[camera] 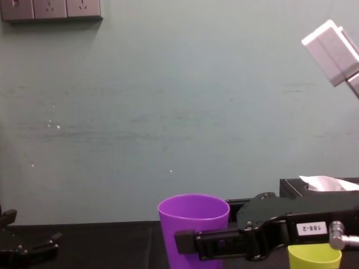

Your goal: Stack the three plastic cups sequentially using one hand.

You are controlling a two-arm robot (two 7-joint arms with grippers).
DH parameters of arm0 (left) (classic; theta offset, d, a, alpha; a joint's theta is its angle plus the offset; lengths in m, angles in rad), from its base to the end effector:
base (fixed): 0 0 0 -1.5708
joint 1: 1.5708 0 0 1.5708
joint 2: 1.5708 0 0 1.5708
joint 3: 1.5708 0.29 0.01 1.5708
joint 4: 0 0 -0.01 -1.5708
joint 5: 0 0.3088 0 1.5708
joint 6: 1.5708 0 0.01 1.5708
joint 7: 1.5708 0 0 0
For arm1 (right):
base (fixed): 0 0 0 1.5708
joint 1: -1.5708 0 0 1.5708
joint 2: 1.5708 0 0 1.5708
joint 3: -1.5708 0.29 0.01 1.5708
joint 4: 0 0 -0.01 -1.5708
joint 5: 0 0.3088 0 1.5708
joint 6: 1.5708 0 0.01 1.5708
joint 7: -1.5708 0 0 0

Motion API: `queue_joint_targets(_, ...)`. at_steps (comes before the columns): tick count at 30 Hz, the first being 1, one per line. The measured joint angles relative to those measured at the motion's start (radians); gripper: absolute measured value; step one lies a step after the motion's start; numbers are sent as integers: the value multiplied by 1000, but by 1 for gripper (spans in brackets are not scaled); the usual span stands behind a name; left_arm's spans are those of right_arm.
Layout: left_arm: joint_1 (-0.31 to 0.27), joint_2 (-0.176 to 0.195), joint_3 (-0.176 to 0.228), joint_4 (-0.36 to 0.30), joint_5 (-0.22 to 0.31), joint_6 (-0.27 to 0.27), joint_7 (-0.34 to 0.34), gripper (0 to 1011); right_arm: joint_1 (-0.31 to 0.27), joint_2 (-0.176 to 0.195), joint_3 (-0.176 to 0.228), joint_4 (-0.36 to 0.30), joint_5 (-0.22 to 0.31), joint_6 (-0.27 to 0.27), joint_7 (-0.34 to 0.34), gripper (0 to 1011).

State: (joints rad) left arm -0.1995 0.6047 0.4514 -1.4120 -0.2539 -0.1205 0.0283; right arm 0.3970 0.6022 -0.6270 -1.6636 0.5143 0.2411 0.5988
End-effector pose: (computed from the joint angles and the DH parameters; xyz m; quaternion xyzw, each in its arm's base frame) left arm 0.3581 0.0827 -0.3023 0.1415 -0.1325 0.5799 0.7913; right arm 0.3737 0.0051 -0.2057 -0.1260 -0.0084 -0.2156 0.9683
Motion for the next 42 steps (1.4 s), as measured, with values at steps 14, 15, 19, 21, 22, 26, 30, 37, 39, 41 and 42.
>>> queue_joint_targets(14, 0, 0, 0, 0, 0, 0, 0, 1010, 15, -26, -9, 39, -12, -11, 0, 726)
queue_joint_targets(15, 0, 0, 0, 0, 0, 0, 0, 1010, 16, -27, -10, 41, -12, -12, 0, 726)
queue_joint_targets(19, 0, 0, 0, 0, 0, 0, 0, 1010, 20, -34, -13, 55, -20, -20, 0, 724)
queue_joint_targets(21, 0, 0, 0, 0, 0, 0, 0, 1010, 21, -36, -13, 61, -24, -24, 1, 726)
queue_joint_targets(22, 0, 0, 0, 0, 0, 0, 0, 1010, 22, -36, -13, 62, -25, -25, 1, 724)
queue_joint_targets(26, 0, 0, 0, 0, 0, 0, 0, 1010, 24, -39, -13, 69, -28, -29, 2, 726)
queue_joint_targets(30, 0, 0, 0, 0, 0, 0, 0, 1010, 24, -42, -13, 75, -31, -32, 5, 724)
queue_joint_targets(37, 0, 0, 0, 0, 0, 0, 0, 1010, 26, -49, -14, 86, -34, -34, 9, 726)
queue_joint_targets(39, 0, 0, 0, 0, 0, 0, 0, 1010, 27, -50, -14, 90, -35, -35, 13, 726)
queue_joint_targets(41, 0, 0, 0, 0, 0, 0, 0, 1010, 28, -52, -15, 94, -35, -36, 15, 724)
queue_joint_targets(42, 0, 0, 0, 0, 0, 0, 0, 1010, 28, -53, -15, 95, -35, -36, 15, 724)
